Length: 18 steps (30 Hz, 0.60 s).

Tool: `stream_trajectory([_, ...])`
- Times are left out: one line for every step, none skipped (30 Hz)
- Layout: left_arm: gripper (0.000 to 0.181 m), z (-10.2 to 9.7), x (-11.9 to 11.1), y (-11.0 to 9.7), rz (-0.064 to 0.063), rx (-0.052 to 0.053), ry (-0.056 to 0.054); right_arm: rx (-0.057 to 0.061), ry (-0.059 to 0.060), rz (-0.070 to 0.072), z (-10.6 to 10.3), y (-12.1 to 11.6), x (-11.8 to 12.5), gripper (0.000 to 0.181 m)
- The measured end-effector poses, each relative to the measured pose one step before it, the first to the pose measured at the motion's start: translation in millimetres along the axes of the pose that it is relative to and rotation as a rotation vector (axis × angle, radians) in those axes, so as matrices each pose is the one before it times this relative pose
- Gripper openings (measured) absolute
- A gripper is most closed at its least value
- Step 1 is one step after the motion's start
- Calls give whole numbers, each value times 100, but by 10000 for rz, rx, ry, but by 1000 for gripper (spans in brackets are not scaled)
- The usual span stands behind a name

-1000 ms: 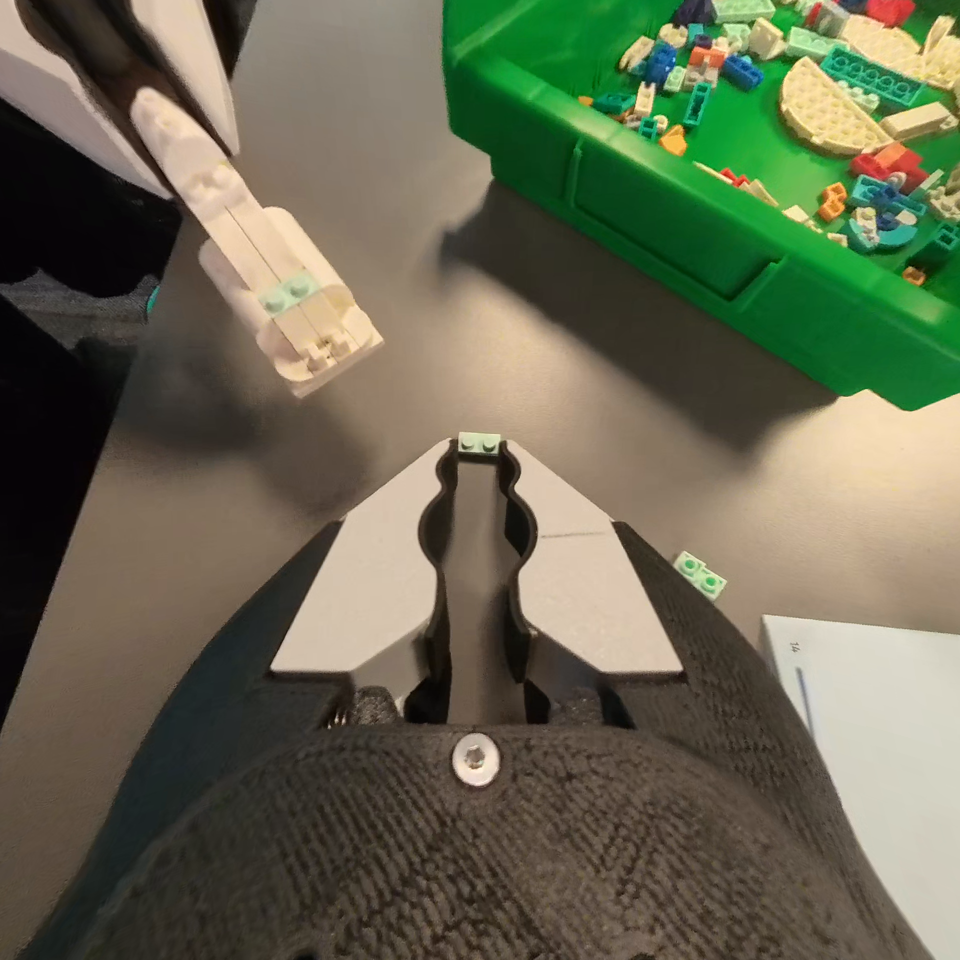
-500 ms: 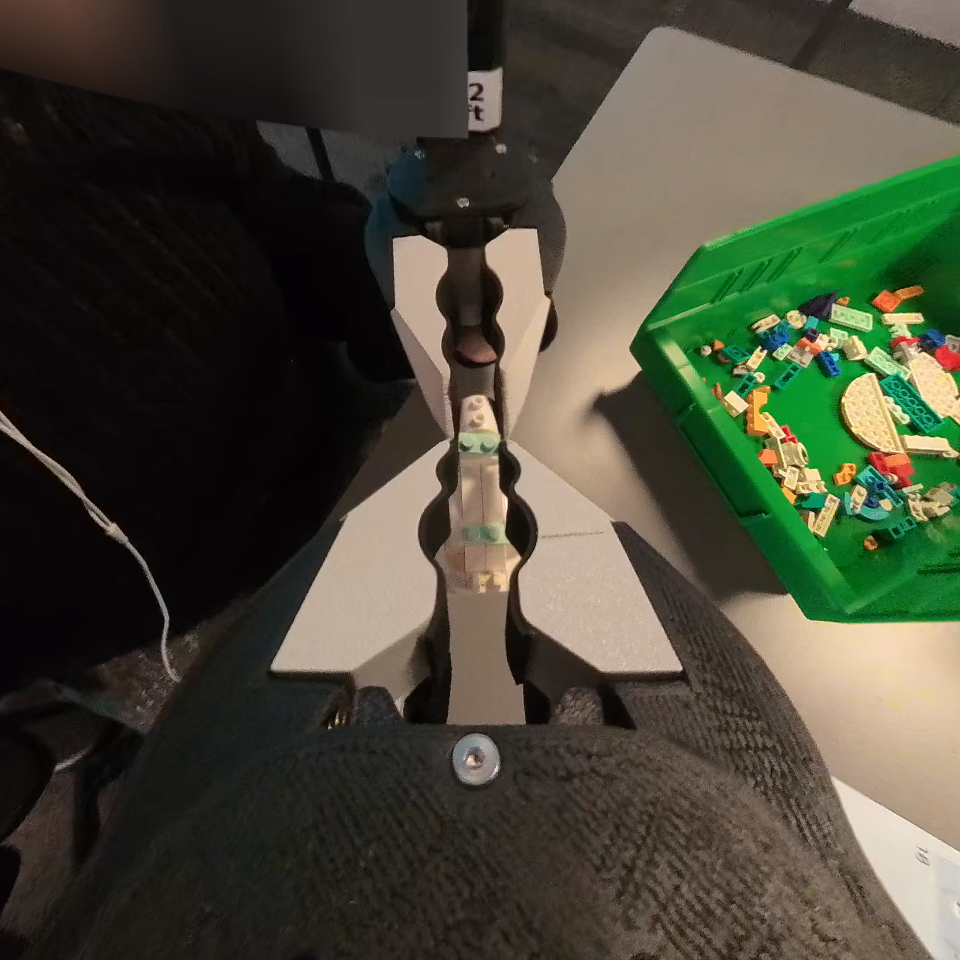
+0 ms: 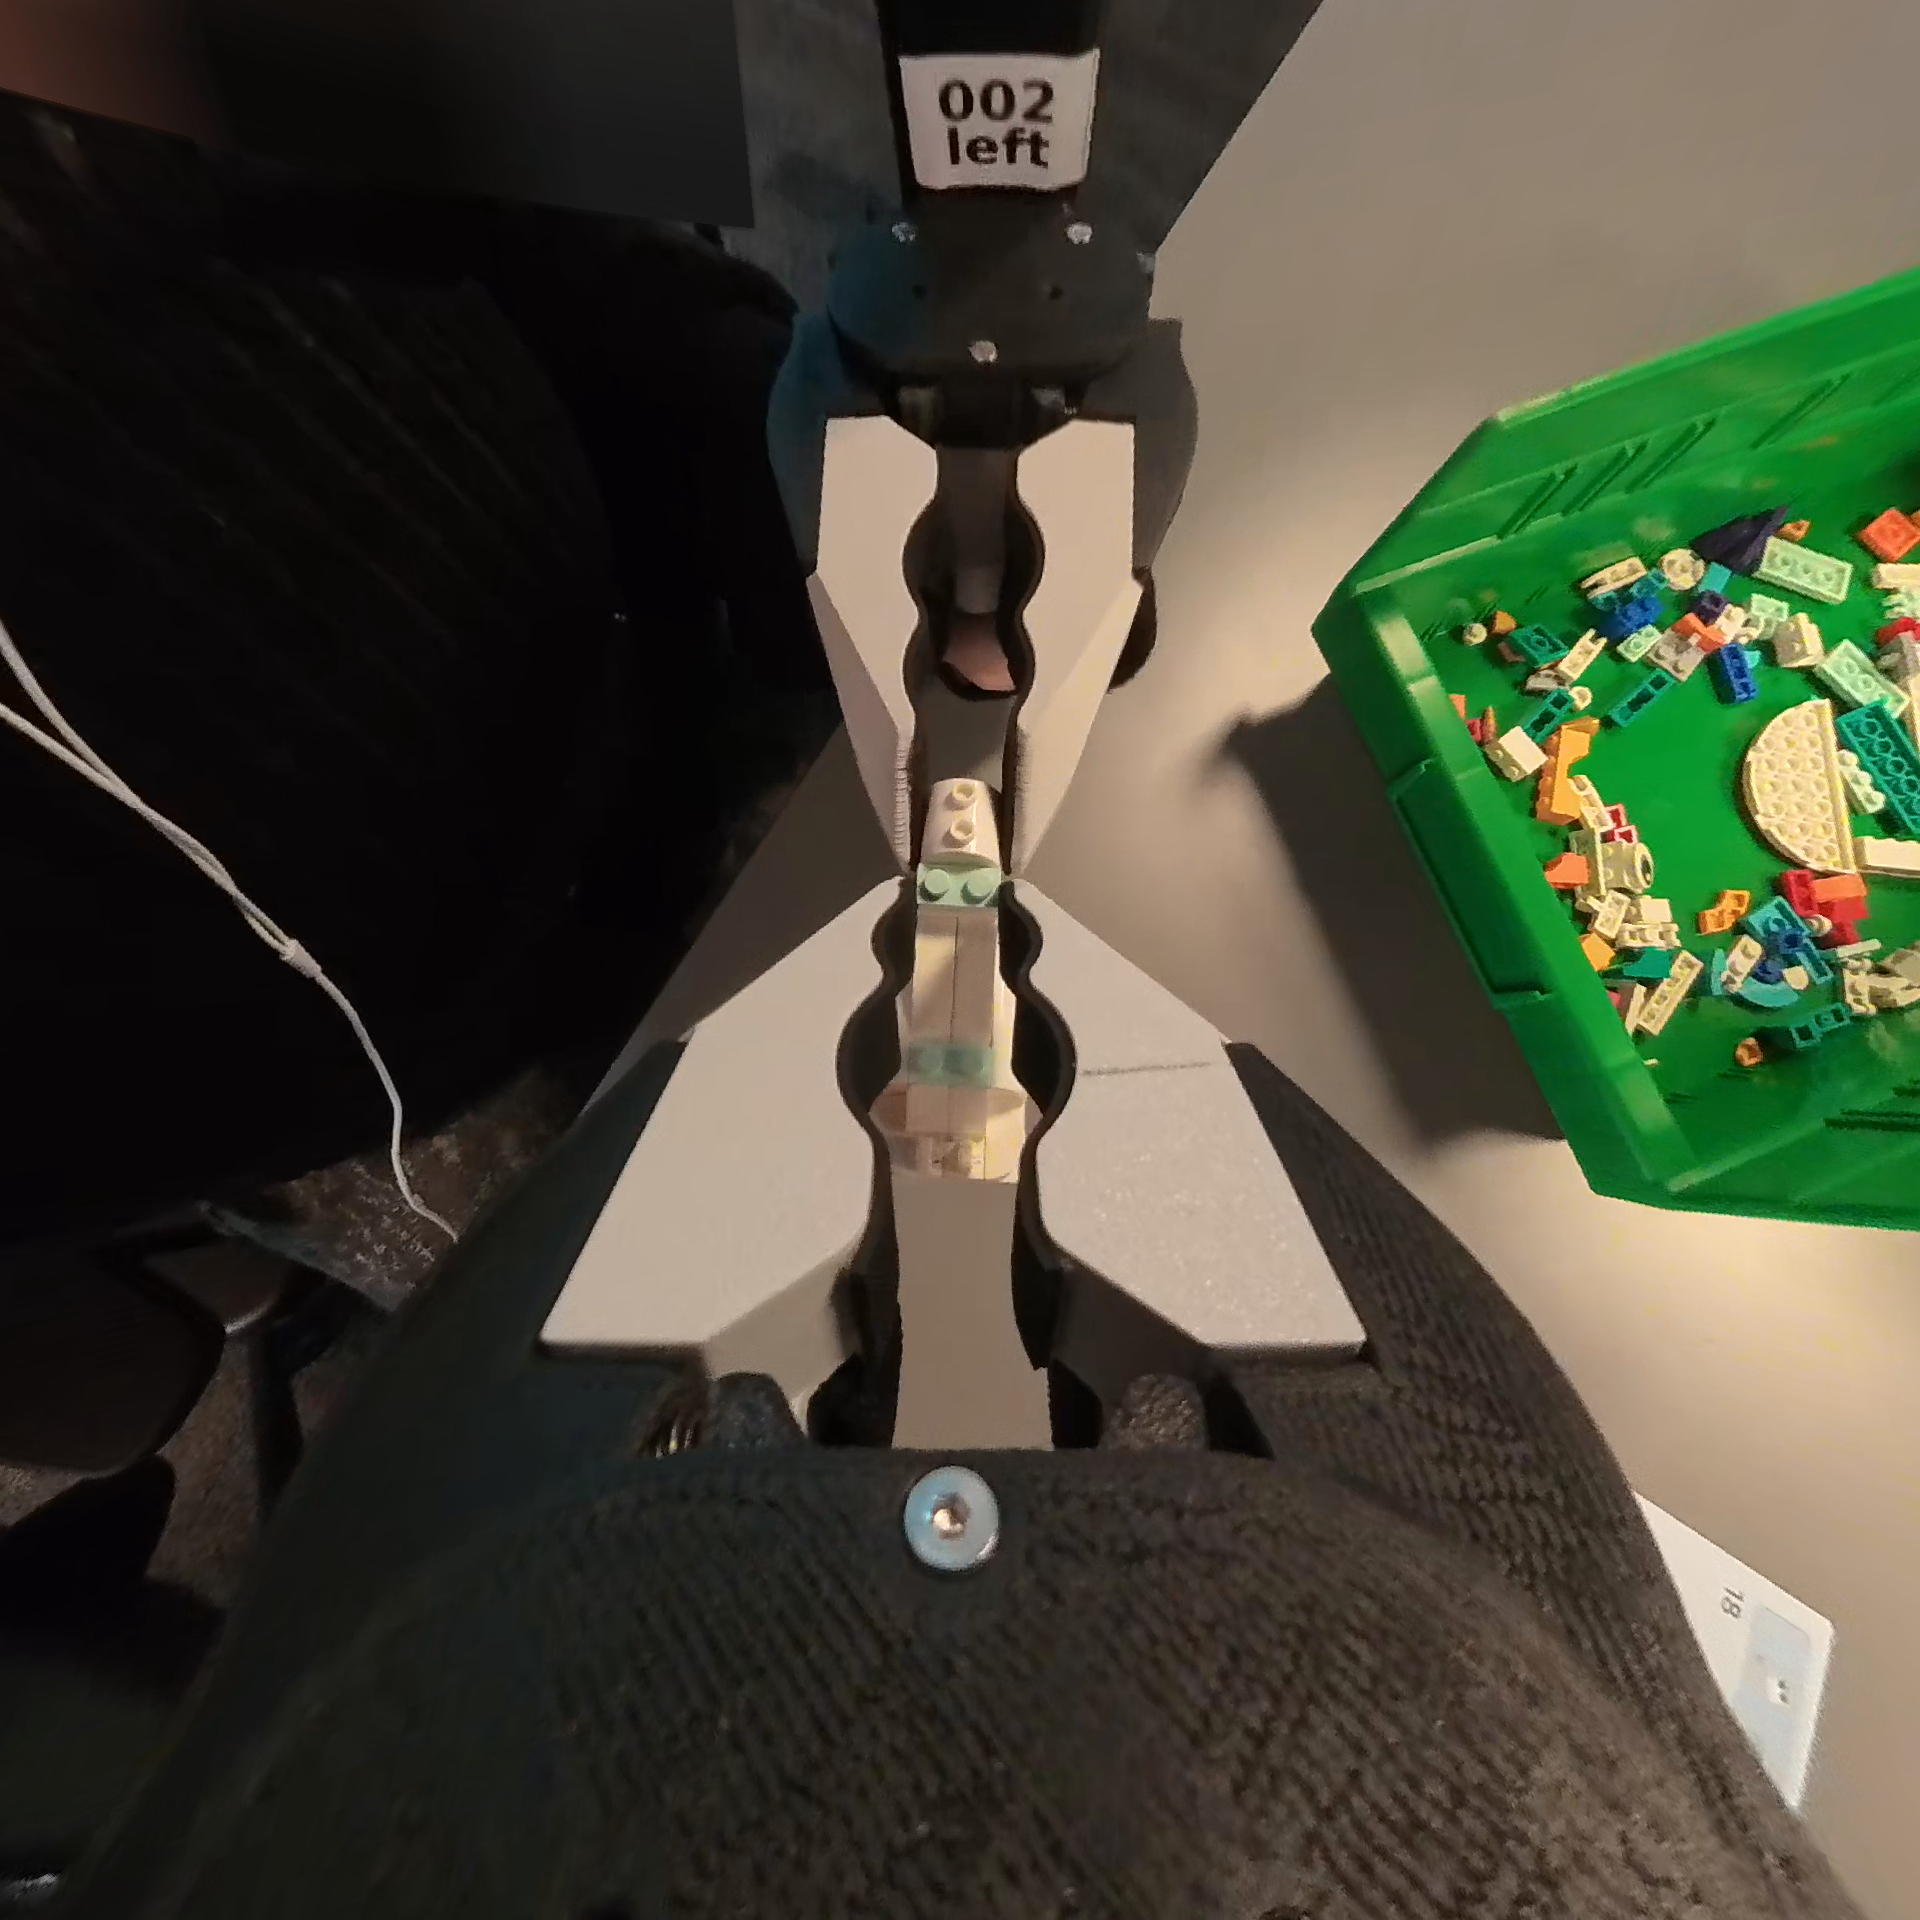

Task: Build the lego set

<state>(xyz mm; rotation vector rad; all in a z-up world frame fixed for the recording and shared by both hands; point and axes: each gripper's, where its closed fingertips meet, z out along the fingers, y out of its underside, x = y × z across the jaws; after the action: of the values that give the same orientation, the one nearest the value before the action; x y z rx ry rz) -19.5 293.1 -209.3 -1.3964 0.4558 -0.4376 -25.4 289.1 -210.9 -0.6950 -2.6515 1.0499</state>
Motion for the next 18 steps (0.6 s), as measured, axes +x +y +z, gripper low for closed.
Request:
stream_trajectory([16, 2, 68, -19, -11, 27, 44, -43, -50, -14, -19, -10, -58, 14])
stream_trajectory([16, 6, 38, -21, -2, 21, 22, -36, -41, 14, -29, -4, -41, 14])
stream_trajectory([16, 7, 29, -13, 5, 16, 13, -9, -54, 40, -23, -27, -32, 14])
stream_trajectory([16, 1, 23, -37, 7, 25, 12, 30, -48, 54, -24, -52, -23, 14])
stream_trajectory([16, -15, -8, -45, 10, 35, -11, 56, -41, 50, -31, -63, -13, 14])
stream_trajectory([16, -19, 2, -45, 17, 28, 0, 63, -45, 28, -29, -84, -53, 14])
stream_trajectory([16, -26, 11, -27, 26, 14, -5, 41, -26, -2, -15, -54, -73, 15])
stream_trajectory([16, -21, 5, -26, 26, 8, -5, 5, 11, -21, 5, -7, -28, 15])
stream_trajectory([16, -19, -1, -16, 21, 9, -2, -23, 29, -19, 3, 42, 5, 16])
stream_trajectory([16, -10, 13, -23, 7, 7, 5, -20, 53, -8, -5, 33, 44, 16])
stream_trajectory([16, -9, 27, -11, -6, 6, 18, 4, 50, 0, -22, 20, 68, 16])
stream_trajectory([16, -1, 28, -9, -9, 6, 22, 21, 19, 17, -32, 5, 36, 17])
stream_trajectory([16, 10, 33, -17, 1, 5, 18, 35, -9, 30, -31, -6, 6, 17])
stream_trajectory([16, 11, 12, -18, 6, 6, 6, 33, -22, 29, -37, -14, -25, 18])
stream_trajectory([16, 11, 18, -18, -3, 6, 6, 18, 1, 15, -32, 6, -2, 19])
stream_trajectory([16, 11, 8, -5, -18, 4, 1, 3, 28, -4, -42, 13, 8, 21])
stream_trajectory([16, -1, -14, -27, -19, 12, -7, 11, 70, -16, -82, 5, 37, 24])
stream_trajectory([16, 9, -56, -32, -30, 10, -28, 48, 138, -25, -123, -66, 101, 28])
